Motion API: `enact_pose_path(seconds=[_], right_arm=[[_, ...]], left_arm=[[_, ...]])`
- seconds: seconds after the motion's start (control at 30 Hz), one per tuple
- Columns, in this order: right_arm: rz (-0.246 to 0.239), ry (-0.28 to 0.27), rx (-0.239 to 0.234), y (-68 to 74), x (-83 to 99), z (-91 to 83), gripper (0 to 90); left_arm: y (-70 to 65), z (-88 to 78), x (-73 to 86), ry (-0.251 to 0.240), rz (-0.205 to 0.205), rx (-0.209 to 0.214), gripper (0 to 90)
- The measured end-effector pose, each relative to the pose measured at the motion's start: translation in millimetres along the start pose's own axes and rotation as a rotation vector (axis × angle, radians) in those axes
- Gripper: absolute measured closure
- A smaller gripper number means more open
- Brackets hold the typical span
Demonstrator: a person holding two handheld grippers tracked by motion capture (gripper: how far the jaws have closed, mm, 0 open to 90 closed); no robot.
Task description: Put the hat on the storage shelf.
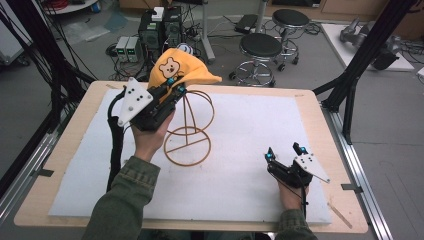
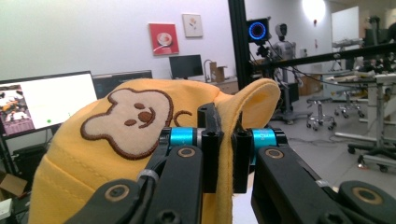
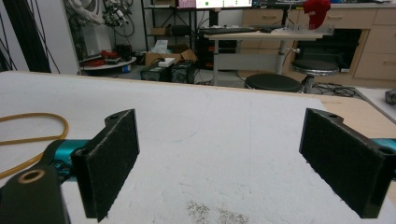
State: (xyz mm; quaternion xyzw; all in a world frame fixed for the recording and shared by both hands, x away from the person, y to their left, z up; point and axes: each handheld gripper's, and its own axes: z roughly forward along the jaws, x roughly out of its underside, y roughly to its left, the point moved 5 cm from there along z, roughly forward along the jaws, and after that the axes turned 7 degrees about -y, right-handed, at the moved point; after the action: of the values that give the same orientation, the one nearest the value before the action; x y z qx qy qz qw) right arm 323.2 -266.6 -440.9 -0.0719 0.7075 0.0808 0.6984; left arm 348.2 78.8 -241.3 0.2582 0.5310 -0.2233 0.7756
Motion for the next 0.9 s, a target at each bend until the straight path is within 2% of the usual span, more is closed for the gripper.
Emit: enact_pose_path(seconds=[0.13, 0.33, 0.43, 0.57, 0.77, 0.87, 0.9], right_arm=[[0.004, 0.002, -0.002, 0.5, 0.2, 0.2, 10.9], [0.006, 0.003, -0.002, 0.3, 0.4, 0.3, 10.9], [0.007, 0.005, -0.005, 0.8, 0.6, 0.2, 10.8], [0.008, 0.006, -0.004, 0.8, 0.5, 0.2, 10.9], [0.007, 0.003, -0.005, 0.9, 0.5, 0.4, 10.9], [0.006, 0.003, -0.004, 0.9, 0.5, 0.3, 10.9], [0.005, 0.005, -0.004, 0.8, 0.4, 0.1, 10.9]], left_arm=[[-8.7, 0.6, 8.1, 0.024, 0.021, 0.026, 86.4], [-18.5, -2.1, 17.7, 0.037, 0.018, 0.059, 86.2], [-26.7, -5.5, 26.6, 0.045, 0.003, 0.079, 86.2], [-33.5, -9.1, 37.9, 0.062, 0.003, 0.096, 86.2], [-39.1, -18.7, 58.5, 0.086, -0.044, 0.104, 86.2], [-40.5, -24.0, 65.5, 0.080, -0.080, 0.107, 86.3], [-40.5, -24.0, 65.5, 0.080, -0.080, 0.107, 86.3]])
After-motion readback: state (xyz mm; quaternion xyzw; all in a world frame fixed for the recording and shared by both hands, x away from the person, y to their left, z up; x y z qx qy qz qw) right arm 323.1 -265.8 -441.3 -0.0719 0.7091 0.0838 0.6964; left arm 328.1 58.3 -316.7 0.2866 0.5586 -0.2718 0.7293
